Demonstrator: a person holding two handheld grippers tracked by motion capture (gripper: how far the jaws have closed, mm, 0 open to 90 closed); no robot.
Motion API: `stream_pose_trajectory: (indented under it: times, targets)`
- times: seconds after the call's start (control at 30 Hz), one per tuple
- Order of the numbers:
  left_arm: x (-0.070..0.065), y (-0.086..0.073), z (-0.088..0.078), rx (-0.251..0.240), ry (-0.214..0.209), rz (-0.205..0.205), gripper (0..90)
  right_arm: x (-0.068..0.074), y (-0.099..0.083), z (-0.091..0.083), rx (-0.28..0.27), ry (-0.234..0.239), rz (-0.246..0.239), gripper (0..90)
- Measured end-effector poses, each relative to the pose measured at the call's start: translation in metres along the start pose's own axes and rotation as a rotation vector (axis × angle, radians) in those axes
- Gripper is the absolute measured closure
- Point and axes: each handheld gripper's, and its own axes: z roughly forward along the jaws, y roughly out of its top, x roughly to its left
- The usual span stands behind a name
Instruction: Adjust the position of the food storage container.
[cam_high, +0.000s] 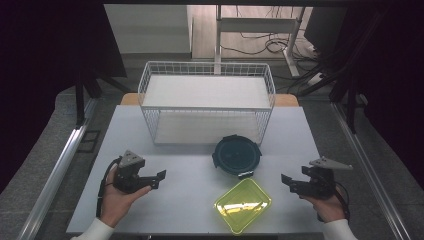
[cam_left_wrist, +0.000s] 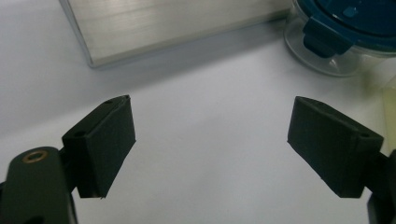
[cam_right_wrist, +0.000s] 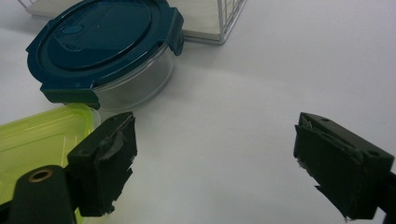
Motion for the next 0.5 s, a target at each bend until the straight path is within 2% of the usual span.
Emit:
stream_pose_trajectory:
  times: [0.13,0.23,0.37,0.43,0.5]
  targets:
    - [0.001,-0.002,0.004,0.021,-0.004,-0.003,14.6,-0.003,0.000,0.004,0.016,0.008,0.011,15.1]
    - [0.002,-0.001,0.005,0.015,-0.004,-0.007,14.6,-0.003,-0.003,0.004,0.030,0.007,0.006,15.7]
    - [0.003,-0.004,0.004,0.013,0.004,-0.003,13.0,0.001,-0.003,0.001,0.044,0.005,-0.007,17.3]
    - [0.004,-0.005,0.003,0.011,-0.002,-0.022,11.4,0.004,-0.004,-0.001,0.041,0.007,0.001,17.6]
    - [0.003,-0.005,0.003,0.009,-0.009,-0.023,11.2,0.007,-0.003,-0.004,0.037,0.010,0.005,18.1]
